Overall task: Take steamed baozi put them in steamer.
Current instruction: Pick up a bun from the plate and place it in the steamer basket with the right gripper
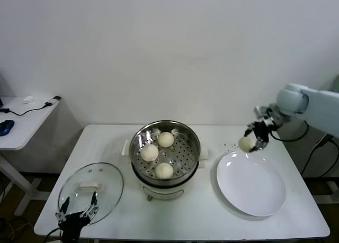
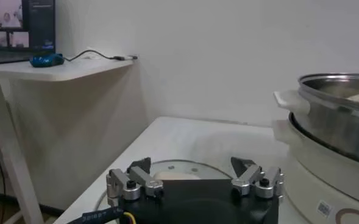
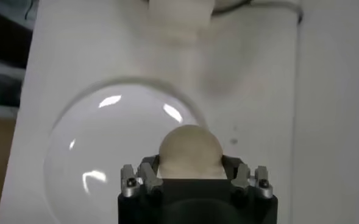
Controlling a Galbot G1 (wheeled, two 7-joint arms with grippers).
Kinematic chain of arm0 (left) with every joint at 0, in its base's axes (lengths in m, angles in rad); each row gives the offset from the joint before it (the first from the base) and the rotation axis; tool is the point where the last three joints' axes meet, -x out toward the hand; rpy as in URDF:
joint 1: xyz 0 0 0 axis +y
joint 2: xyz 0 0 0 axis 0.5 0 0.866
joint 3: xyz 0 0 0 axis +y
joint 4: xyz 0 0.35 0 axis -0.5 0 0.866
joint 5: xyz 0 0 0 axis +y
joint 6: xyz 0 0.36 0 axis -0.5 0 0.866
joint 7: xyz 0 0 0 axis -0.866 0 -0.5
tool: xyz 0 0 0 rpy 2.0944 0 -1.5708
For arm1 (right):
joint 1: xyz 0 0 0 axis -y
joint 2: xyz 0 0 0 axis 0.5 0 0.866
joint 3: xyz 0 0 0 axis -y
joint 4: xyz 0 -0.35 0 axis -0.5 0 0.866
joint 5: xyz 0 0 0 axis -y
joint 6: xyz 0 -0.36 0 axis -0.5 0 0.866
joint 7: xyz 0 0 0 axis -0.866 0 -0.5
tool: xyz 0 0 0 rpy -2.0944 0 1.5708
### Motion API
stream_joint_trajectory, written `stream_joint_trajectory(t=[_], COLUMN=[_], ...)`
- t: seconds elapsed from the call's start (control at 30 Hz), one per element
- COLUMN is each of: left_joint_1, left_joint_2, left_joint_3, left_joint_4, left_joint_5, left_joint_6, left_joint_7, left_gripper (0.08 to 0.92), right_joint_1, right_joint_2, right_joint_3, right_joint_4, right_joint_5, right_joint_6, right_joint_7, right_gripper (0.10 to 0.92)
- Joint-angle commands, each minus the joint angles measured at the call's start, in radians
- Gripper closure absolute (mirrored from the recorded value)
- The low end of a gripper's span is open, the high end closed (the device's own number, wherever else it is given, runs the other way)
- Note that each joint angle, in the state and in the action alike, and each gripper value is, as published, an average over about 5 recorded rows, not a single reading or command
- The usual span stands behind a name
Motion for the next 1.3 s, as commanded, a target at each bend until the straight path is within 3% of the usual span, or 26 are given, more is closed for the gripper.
stream_joint_trajectory(t=[0.03,0.27,0.5,1.3], left_joint_1=[0.002,0.008,0.002,-0.015], left_joint_2=[0.002,0.005,0.006,0.011], left_joint_3=[0.002,0.002,-0.001,-0.002], left_joint_4=[-0.005,-0.007,-0.006,0.013], left_joint_5=[-0.001,-0.002,-0.003,-0.012], left_joint_6=[-0.001,-0.005,-0.002,0.005], left_joint_7=[0.001,0.0,0.002,0.002], left_gripper=[0.177,0.177,0.177,0.177], right_joint_1=[0.283,0.157,0.004,-0.229], right_joint_2=[0.223,0.326,0.394,0.4], right_joint_3=[-0.042,-0.035,-0.049,0.031], right_joint_4=[0.214,0.238,0.16,0.038], right_joint_5=[0.418,0.462,0.399,0.284], right_joint_6=[-0.141,-0.225,-0.272,-0.299], right_joint_7=[0.119,0.239,0.308,0.383], right_gripper=[0.338,0.338,0.338,0.338])
